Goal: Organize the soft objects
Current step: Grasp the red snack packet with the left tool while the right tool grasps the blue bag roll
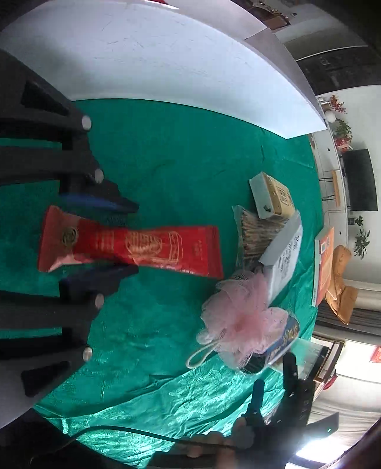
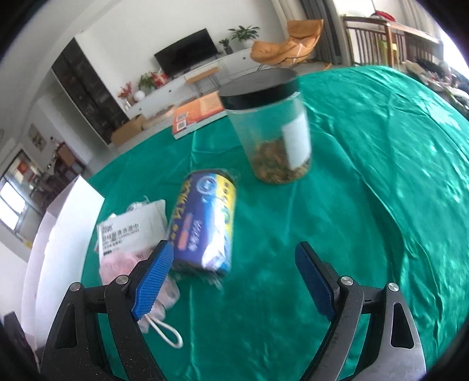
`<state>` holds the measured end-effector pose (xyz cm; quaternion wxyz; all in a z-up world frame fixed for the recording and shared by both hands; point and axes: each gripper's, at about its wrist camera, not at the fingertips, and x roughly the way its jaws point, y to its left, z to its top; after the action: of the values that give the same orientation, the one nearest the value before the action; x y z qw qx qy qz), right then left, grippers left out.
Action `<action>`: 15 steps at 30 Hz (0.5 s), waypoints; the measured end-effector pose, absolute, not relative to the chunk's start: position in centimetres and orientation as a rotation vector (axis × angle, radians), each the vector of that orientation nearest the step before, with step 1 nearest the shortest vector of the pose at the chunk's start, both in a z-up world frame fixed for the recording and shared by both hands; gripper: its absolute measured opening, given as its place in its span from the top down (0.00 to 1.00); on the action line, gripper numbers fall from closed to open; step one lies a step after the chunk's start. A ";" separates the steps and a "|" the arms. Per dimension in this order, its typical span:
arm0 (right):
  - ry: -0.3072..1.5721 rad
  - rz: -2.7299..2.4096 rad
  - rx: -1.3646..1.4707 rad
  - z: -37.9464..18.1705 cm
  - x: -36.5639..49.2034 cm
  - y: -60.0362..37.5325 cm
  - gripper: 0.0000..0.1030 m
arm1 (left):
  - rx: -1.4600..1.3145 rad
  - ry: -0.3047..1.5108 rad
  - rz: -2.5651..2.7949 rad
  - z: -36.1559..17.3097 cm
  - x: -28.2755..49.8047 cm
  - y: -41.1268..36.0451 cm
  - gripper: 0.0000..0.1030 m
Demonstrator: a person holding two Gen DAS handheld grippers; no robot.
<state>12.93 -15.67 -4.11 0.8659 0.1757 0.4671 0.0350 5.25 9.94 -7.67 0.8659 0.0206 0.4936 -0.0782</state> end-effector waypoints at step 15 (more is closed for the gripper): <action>1.005 0.012 0.449 -4.1 7.2 -22.0 0.44 | 0.100 0.993 -0.191 -8.2 5.4 8.5 0.55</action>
<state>7.22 -22.04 -4.07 0.8524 0.2132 0.4774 0.0057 5.44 8.46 -8.25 0.8737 0.0477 0.4754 -0.0913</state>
